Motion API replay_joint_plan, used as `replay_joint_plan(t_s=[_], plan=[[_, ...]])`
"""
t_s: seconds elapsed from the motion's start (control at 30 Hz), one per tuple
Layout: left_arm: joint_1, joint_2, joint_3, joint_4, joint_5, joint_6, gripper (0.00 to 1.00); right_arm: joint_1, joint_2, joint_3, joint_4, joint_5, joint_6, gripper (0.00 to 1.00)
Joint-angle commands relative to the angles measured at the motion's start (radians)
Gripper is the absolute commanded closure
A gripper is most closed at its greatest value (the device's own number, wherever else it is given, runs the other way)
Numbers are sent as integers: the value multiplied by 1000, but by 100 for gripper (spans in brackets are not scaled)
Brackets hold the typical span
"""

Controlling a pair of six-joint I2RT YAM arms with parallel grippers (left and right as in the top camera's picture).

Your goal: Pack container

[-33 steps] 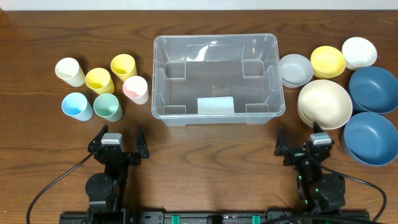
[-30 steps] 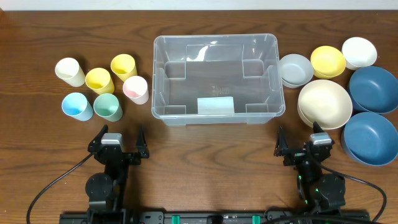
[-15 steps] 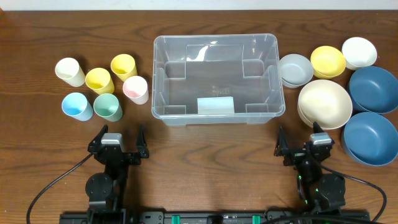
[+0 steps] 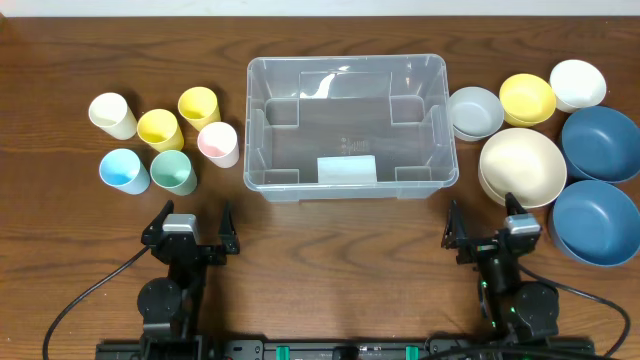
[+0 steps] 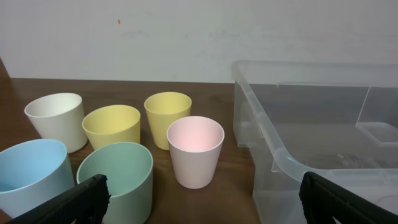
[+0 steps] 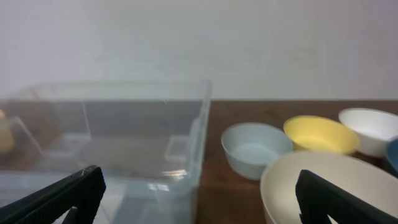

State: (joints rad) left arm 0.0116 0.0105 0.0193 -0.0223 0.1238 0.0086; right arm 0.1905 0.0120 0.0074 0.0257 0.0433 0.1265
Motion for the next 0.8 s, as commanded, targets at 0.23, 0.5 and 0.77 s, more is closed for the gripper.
replay_joint_plan(t_s=[0.23, 0.5, 0.77], plan=[[5, -4, -15, -37, 14, 18, 2, -9, 54, 271, -106, -52, -31, 1], [5, -4, -15, -37, 14, 18, 2, -9, 447, 839, -545, 175, -46, 1], [5, -4, -15, -37, 14, 18, 2, -58, 933, 1373, -932, 259, -142, 1]])
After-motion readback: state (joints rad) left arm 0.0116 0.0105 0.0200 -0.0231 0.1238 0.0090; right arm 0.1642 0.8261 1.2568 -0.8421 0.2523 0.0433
